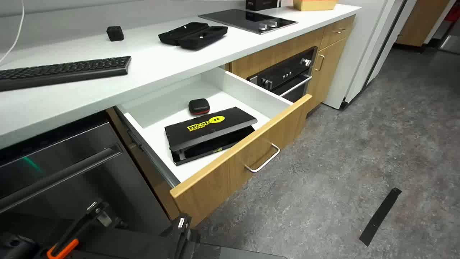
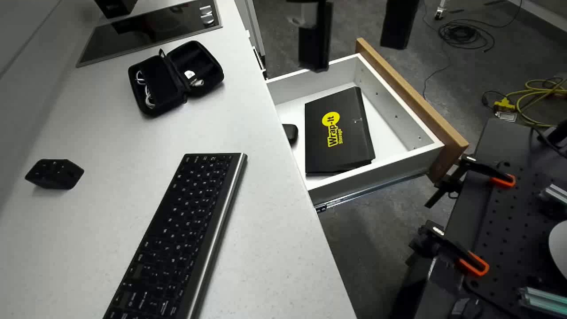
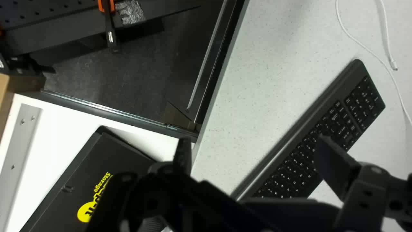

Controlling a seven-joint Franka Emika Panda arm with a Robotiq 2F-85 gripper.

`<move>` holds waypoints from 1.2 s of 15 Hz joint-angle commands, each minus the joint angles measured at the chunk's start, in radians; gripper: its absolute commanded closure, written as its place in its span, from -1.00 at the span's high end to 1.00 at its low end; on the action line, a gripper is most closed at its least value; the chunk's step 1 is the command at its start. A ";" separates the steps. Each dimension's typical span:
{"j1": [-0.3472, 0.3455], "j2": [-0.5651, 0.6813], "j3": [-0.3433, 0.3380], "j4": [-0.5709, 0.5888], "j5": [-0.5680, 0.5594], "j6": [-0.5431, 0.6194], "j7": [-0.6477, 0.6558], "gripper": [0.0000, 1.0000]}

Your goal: Close the open drawer

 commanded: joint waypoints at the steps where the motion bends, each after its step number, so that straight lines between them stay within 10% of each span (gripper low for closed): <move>1: -0.013 0.000 0.010 0.002 0.004 -0.004 -0.004 1.00; 8: -0.034 -0.004 0.001 -0.021 -0.023 0.015 -0.007 1.00; 18: -0.369 0.140 -0.254 -0.108 -0.273 0.269 -0.019 1.00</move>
